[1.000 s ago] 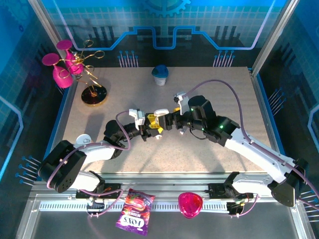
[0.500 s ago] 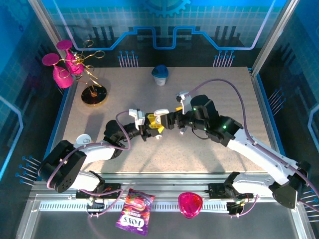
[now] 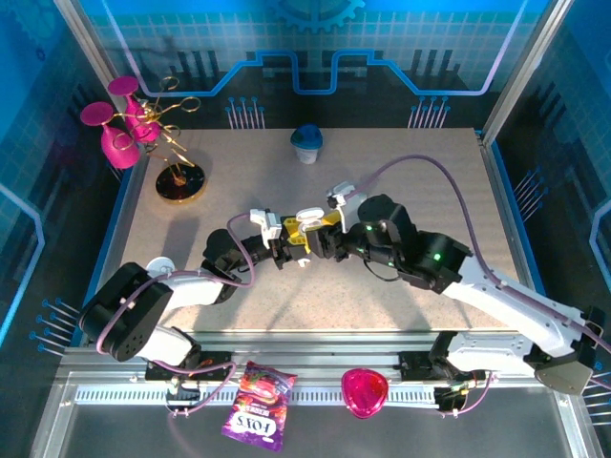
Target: Insert the wireless bluetooth earbuds into the charging case
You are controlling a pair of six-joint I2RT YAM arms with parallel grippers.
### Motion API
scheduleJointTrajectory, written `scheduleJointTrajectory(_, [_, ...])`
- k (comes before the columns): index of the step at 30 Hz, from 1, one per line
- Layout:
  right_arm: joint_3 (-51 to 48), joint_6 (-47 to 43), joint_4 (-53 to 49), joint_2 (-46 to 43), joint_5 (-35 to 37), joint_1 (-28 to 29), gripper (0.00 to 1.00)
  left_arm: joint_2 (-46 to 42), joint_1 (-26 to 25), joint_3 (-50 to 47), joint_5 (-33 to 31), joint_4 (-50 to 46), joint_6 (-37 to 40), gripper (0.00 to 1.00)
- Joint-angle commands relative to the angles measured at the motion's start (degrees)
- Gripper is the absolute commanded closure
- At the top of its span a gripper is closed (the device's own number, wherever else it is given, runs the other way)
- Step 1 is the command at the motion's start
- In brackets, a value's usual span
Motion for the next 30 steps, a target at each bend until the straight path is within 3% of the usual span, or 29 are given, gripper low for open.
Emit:
scheduleJointTrajectory(1, [3.1,-0.7,-0.2,3.2,2.3,1.5,0.49,0.3,-0.2,1.4,-1.0,1.7,2.2,0.76])
scheduleJointTrajectory(13, [7.9,0.3,-4.1,9.6,7.6,1.3,0.51,-1.1,-0.2,0.7,-0.8,1.3,2.0,0.76])
scheduleJointTrajectory(24, [8.4,2.1,-7.7,11.3,7.4,0.5,0.67,-1.5,-0.2,1.6,-0.3,1.3,1.0,0.76])
scheduleJointTrajectory(30, [9.3,2.1,-8.7,12.8,7.2,0.2,0.67,-1.7,-0.2,1.6,0.1,1.4,0.7,0.76])
